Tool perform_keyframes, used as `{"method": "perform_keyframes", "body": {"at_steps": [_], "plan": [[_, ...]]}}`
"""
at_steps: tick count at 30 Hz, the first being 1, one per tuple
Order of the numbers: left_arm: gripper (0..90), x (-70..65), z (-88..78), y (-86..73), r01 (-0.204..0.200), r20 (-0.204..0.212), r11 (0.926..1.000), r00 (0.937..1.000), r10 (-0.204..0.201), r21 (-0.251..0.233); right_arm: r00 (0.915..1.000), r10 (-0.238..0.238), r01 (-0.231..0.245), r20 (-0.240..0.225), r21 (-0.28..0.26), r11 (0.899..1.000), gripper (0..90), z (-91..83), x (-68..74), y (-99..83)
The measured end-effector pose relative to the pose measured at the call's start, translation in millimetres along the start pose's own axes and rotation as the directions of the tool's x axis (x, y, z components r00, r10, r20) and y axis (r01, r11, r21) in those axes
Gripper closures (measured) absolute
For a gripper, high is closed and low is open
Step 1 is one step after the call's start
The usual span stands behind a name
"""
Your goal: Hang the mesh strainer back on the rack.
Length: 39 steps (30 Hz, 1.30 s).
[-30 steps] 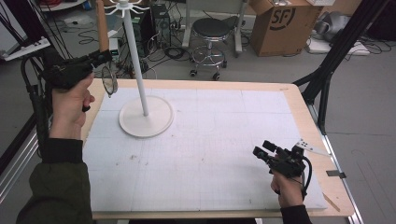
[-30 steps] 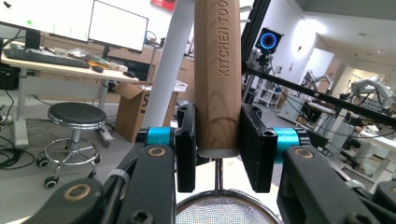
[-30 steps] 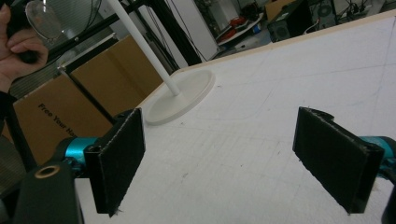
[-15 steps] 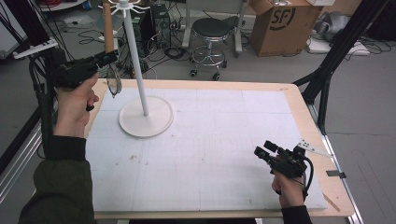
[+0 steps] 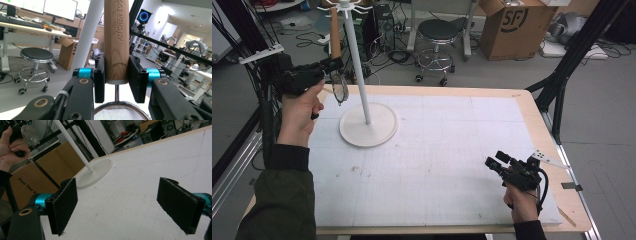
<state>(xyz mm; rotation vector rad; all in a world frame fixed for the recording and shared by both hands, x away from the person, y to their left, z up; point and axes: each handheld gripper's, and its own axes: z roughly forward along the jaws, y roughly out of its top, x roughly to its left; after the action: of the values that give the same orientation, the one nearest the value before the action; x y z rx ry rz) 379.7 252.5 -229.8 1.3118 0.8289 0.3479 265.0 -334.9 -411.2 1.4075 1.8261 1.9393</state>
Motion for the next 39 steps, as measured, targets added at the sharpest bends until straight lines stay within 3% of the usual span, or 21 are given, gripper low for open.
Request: {"method": "perform_keyframes", "body": {"at_steps": [14, 17, 23, 28, 35, 39], "plan": [[68.0, 1.7, 2.6, -2.0, 0.008, -0.023, 1.0000, 0.9997, -0.008, -0.004, 1.0000, 0.007, -0.007, 0.003, -0.004, 1.000, 16.4, -1.0, -1.7, -0.1], [55.9, 2.5, 2.4, -0.8, 0.050, -0.014, 0.9982, 0.9986, -0.050, -0.035, 1.0000, 0.009, -0.009, 0.000, -0.002, 1.000, 17.0, -1.2, -1.2, -0.3], [40.9, 2.7, -0.1, -0.9, 0.050, -0.061, 0.9986, 0.9969, -0.051, -0.018, 1.0000, 0.009, -0.009, -0.003, -0.008, 1.000, 17.0, -1.2, -0.3, -0.3], [29.4, 1.3, -3.9, -6.1, 0.050, -0.060, 0.9984, 0.9968, -0.052, -0.026, 1.0000, 0.000, 0.000, -0.009, -0.003, 1.000, 17.0, 0.5, 0.9, -0.8], [24.0, -5.9, -15.2, -17.3, 0.019, -0.039, 0.9994, 0.9990, -0.020, -0.027, 0.9999, -0.004, 0.004, -0.012, 0.005, 1.000, 17.0, 0.7, 4.3, -2.0], [20.0, -9.6, -18.6, -22.8, 0.036, -0.039, 0.9994, 0.9986, -0.036, 0.001, 0.9999, -0.008, 0.008, -0.015, 0.005, 1.000, 17.0, 0.6, 6.0, -2.4]]}}
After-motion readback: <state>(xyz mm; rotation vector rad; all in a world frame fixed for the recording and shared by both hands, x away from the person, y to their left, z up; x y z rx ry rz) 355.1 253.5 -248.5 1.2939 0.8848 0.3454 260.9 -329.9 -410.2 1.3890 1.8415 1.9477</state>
